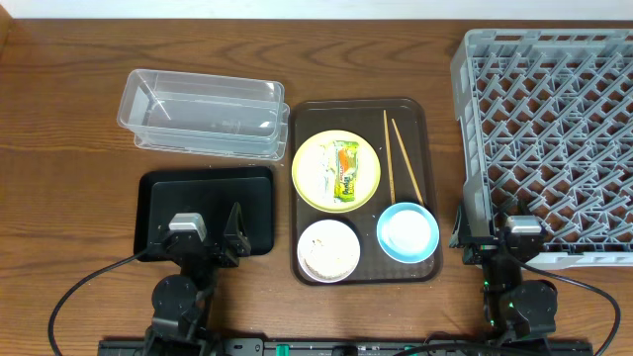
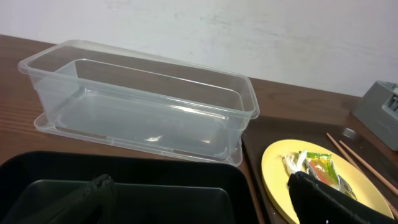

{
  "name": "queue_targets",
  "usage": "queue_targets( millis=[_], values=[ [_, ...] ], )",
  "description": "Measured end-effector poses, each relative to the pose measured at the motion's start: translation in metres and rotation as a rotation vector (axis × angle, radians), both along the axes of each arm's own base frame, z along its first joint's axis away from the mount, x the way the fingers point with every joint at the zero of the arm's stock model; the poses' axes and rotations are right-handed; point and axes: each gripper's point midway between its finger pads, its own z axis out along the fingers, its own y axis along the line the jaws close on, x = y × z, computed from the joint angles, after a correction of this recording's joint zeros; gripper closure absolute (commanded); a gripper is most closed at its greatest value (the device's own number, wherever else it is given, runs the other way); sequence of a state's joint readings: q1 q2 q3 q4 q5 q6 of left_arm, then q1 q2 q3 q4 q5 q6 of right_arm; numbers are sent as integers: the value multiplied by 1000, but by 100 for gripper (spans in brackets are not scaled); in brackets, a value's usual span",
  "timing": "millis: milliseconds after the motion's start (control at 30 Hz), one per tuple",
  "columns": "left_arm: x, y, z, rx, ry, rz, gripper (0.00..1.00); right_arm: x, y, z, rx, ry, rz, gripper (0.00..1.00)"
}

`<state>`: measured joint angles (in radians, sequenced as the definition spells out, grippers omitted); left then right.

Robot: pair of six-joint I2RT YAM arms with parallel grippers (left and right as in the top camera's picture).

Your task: Sort waste into correct bins and load items into the dishwasher rack

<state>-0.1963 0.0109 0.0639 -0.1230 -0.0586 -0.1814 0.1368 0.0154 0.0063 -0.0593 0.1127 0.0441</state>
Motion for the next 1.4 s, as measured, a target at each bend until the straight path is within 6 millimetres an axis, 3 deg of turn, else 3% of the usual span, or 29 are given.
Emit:
queue_targets(
  millis=[600, 900, 1033, 1133, 1233, 1400],
  values=[
    [1, 5, 3, 7, -18, 28, 9, 0, 4, -1, 11, 4, 25, 1],
    [-1, -19, 9, -18, -43, -110, 9, -3, 29, 15, 104, -41, 165, 1],
    [-4, -25, 38, -33, -62, -148, 9, -10, 35, 44, 141, -51, 203, 1],
    [-7, -34, 82, -55, -64, -200, 9, -17, 39, 72, 166, -11, 228, 1],
    [-5, -45, 111, -70, 27, -256, 9, -19, 42, 94, 178, 81, 239, 1],
    [11, -61, 125, -79, 339, -307, 9, -8, 46, 100, 189, 330, 225, 1]
  ],
)
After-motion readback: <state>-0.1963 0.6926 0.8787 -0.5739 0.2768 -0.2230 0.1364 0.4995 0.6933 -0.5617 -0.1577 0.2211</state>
